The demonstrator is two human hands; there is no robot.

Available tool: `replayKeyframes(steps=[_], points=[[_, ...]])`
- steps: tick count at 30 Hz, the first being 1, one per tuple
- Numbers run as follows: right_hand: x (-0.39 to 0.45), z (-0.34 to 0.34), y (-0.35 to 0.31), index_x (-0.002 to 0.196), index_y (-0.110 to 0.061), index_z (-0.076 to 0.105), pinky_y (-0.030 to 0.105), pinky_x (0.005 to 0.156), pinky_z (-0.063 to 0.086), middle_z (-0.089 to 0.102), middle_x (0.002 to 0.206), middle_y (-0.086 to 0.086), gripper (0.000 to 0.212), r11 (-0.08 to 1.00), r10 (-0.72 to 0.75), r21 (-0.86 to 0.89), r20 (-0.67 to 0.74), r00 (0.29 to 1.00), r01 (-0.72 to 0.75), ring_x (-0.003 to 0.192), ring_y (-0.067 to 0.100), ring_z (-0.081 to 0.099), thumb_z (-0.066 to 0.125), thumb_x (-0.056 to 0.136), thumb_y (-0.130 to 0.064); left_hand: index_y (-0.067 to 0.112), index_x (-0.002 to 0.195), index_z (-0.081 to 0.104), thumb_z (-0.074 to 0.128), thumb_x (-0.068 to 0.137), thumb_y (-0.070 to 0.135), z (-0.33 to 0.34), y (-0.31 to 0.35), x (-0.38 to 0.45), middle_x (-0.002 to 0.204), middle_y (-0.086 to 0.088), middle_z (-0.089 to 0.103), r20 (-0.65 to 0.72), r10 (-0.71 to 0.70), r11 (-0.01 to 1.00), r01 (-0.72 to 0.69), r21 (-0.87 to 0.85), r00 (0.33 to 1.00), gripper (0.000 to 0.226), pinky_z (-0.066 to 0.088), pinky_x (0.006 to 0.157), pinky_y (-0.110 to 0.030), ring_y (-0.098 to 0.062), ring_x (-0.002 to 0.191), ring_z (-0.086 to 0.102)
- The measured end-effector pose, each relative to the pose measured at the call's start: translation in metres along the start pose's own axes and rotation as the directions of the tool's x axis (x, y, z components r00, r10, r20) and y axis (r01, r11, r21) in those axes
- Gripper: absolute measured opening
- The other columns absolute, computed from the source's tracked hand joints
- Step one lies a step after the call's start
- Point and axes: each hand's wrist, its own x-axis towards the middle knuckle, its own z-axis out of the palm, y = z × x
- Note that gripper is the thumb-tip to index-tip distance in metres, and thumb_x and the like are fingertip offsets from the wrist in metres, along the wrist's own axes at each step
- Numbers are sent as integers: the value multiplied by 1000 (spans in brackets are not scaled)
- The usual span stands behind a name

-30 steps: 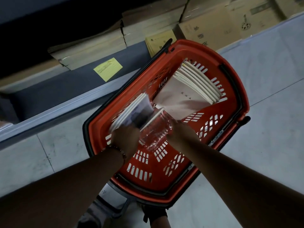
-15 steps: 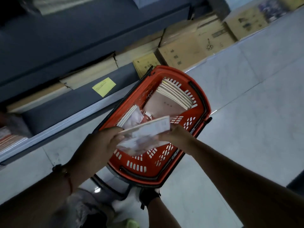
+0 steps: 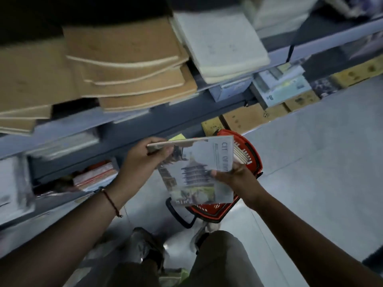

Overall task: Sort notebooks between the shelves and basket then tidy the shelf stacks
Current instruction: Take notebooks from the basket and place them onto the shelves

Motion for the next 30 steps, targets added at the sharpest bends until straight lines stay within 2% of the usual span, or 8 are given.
replayKeyframes(steps=[5, 9, 11, 15, 17, 21, 25, 30], points=[[-54, 37, -75, 112, -18, 71, 23, 81, 59, 75, 107, -8, 21, 994, -94, -40, 92, 991, 98, 96, 6, 71, 66, 92, -20, 25, 118, 65, 70, 89, 20, -51, 39, -67, 105, 14, 75, -49, -25, 988, 17, -155, 998, 30, 56, 75, -19, -6, 96, 70], [-85, 70, -123, 116, -19, 69, 23, 84, 56, 74, 112, -5, 27, 987, -162, 36, 137, 977, 159, 102, 9, 70, 69, 90, -16, 25, 109, 75, 75, 81, 39, -87, 54, -125, 112, 11, 74, 50, -103, 993, 105, -47, 993, 31, 55, 93, -37, -9, 104, 70], [-99, 88, -151, 116, -20, 71, 36, 92, 54, 74, 113, -2, 34, 976, -216, 74, 160, 963, 206, 107, 18, 70, 75, 82, -20, 26, 101, 78, 80, 74, 52, -105, 61, -149, 106, 13, 76, 84, -125, 992, 126, -6, 989, 38, 53, 92, -31, -4, 100, 70], [-126, 120, -214, 112, -24, 73, 37, 92, 54, 74, 112, -4, 37, 940, -341, 92, 253, 905, 328, 105, 18, 70, 74, 75, -28, 39, 100, 74, 85, 75, 37, -140, 82, -184, 99, 30, 72, 25, -134, 981, 136, -140, 991, 28, 48, 87, -15, 11, 95, 65], [-138, 134, -244, 109, -25, 74, 36, 90, 54, 75, 112, -4, 28, 916, -400, 85, 282, 872, 393, 104, 17, 71, 73, 81, -23, 38, 117, 64, 92, 63, 45, -156, 96, -195, 121, 19, 68, -59, -92, 966, 75, -246, 994, 62, 42, 106, -30, -1, 111, 63], [-169, 155, -303, 115, -29, 70, 26, 82, 54, 74, 111, -10, 25, 849, -514, 58, 324, 795, 525, 102, 8, 70, 66, 92, -20, 24, 100, 74, 98, 38, 52, -182, 131, -215, 115, -5, 74, -244, 12, 917, -108, -383, 970, 72, 46, 103, -39, -26, 112, 67], [-204, 172, -346, 121, -33, 64, 32, 90, 53, 72, 113, -16, 28, 763, -594, 6, 400, 698, 646, 104, 5, 69, 61, 96, -20, 29, 116, 61, 96, 58, 33, -209, 170, -231, 111, 3, 75, -328, 87, 839, -246, -485, 941, 68, 40, 104, -37, -19, 108, 68], [-238, 195, -372, 121, -52, 51, 28, 92, 49, 66, 113, -32, 40, 653, -661, -30, 465, 589, 757, 104, -9, 63, 65, 93, -27, 14, 126, 61, 102, 27, 45, -249, 204, -255, 125, -7, 69, -468, 145, 798, -383, -466, 872, 112, 39, 110, -44, -24, 114, 65]])
